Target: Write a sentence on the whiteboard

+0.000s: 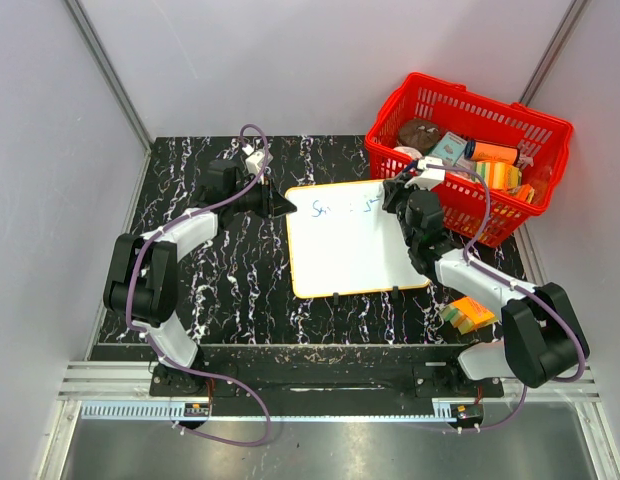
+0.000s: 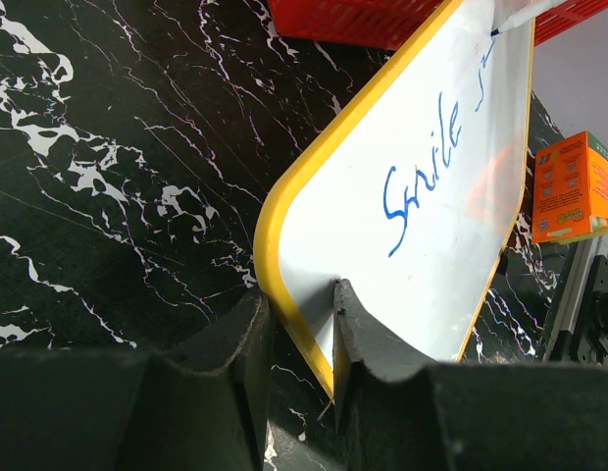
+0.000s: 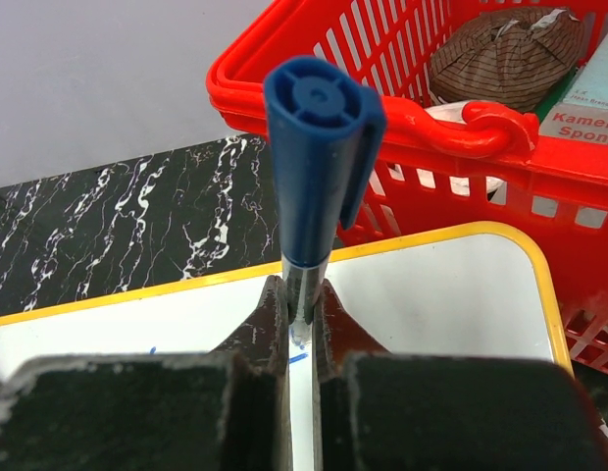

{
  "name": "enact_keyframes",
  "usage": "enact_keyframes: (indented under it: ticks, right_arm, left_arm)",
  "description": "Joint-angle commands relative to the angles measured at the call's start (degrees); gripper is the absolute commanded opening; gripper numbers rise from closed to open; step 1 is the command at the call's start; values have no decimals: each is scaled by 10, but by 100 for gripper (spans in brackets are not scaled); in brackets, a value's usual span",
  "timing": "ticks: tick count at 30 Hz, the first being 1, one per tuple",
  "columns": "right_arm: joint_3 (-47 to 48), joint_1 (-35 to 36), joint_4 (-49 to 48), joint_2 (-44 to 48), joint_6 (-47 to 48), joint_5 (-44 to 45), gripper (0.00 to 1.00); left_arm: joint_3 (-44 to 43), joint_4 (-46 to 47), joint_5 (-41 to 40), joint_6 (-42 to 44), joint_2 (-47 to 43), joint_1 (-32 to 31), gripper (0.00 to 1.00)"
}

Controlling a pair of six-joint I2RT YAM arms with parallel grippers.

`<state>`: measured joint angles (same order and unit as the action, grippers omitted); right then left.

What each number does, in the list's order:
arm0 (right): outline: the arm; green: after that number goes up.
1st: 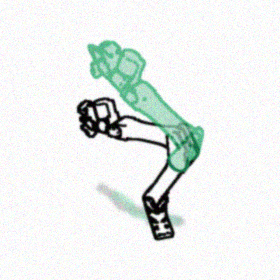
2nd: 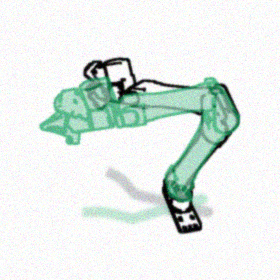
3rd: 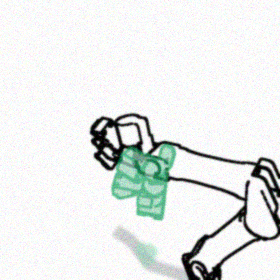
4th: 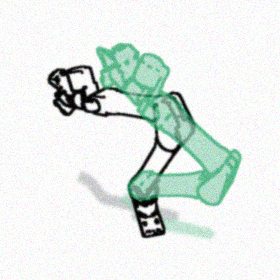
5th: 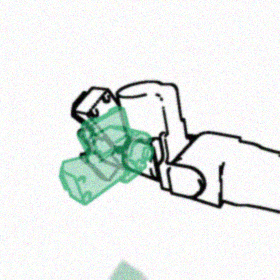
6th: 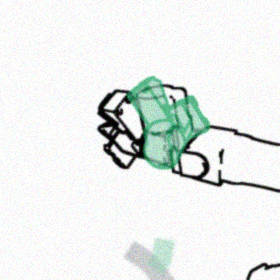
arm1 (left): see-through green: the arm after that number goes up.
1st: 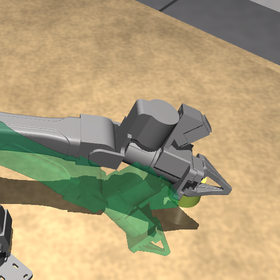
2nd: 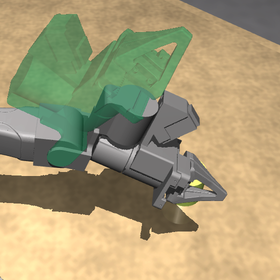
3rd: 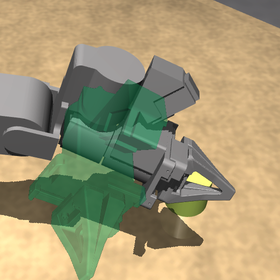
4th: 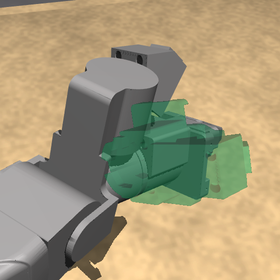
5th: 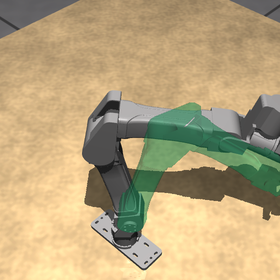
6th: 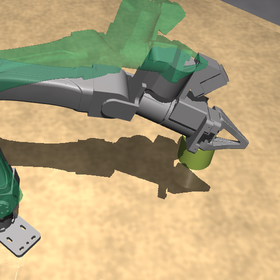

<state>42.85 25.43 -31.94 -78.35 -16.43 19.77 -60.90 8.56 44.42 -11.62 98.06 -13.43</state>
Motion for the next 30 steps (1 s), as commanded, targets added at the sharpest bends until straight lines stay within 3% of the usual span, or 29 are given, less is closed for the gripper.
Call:
enact_keyframes:
  ticks: [1,30]
  right_arm:
    - [14,-4,-15,-1,-6,-14,0]
    - [-52,-4,17,48,-25,-21,0]
  left_arm:
    - [14,-60,-72,94,36,-33,0]
    - [15,-61,-74,95,36,-34,0]
